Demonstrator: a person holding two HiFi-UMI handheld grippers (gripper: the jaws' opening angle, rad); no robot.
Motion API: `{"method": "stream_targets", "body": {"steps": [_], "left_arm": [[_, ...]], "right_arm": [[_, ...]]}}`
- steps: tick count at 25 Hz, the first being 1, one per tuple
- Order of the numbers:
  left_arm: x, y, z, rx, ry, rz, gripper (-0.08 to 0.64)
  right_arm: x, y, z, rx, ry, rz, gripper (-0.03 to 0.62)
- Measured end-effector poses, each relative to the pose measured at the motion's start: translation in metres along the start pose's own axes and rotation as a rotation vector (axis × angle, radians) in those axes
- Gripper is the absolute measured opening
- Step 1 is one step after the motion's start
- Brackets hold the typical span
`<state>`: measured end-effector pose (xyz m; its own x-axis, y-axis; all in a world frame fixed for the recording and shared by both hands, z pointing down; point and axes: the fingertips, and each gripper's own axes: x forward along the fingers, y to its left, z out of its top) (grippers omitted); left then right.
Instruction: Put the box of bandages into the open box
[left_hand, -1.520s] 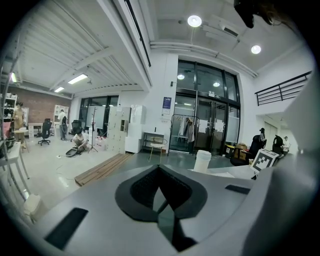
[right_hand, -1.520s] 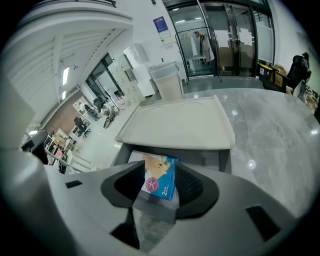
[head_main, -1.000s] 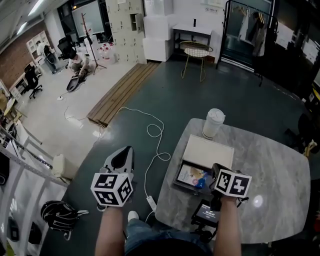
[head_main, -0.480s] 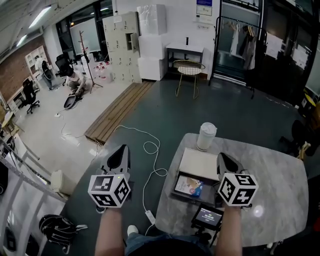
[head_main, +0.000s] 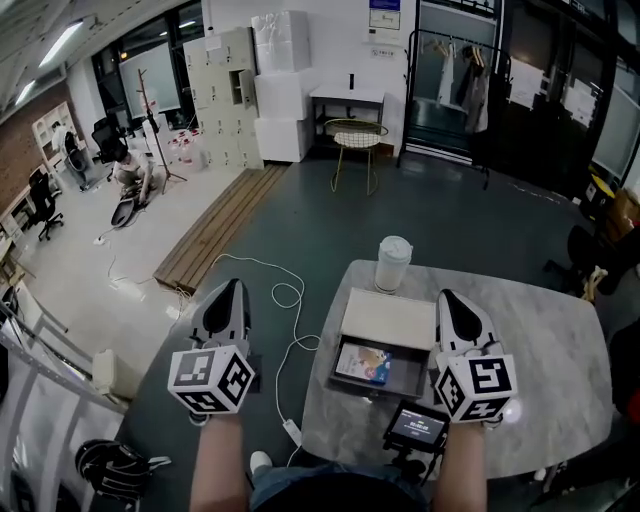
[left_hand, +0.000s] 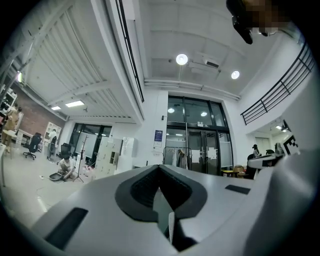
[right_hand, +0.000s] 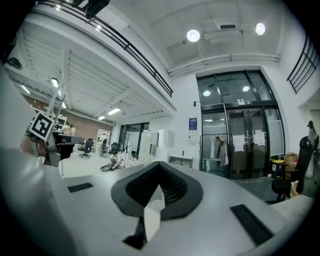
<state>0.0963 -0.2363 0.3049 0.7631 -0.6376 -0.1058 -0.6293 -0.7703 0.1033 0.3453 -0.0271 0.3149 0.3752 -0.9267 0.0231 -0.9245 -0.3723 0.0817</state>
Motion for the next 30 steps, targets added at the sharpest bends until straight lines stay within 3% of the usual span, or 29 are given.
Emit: {"method": "stream_targets", "body": {"steps": [11, 19, 30], "left_arm": [[0.025, -0.049, -0.014, -0.04, 0.004, -0.105, 0.011], [0.043, -0.091, -0.014, -0.026, 0.008, -0.203, 0.011], [0.044, -0.105, -0.013, 0.0, 0.02, -0.245, 0.011]], "right_arm": [[-0.057, -0.065, 0.003, -0.071, -0.036, -0.181, 0.025], [-0.104, -0.12, 0.0, -0.063, -0.039, -0.323, 0.025], [-0.113, -0.118, -0.016, -0.044, -0.009, -0.297, 0.025]]}}
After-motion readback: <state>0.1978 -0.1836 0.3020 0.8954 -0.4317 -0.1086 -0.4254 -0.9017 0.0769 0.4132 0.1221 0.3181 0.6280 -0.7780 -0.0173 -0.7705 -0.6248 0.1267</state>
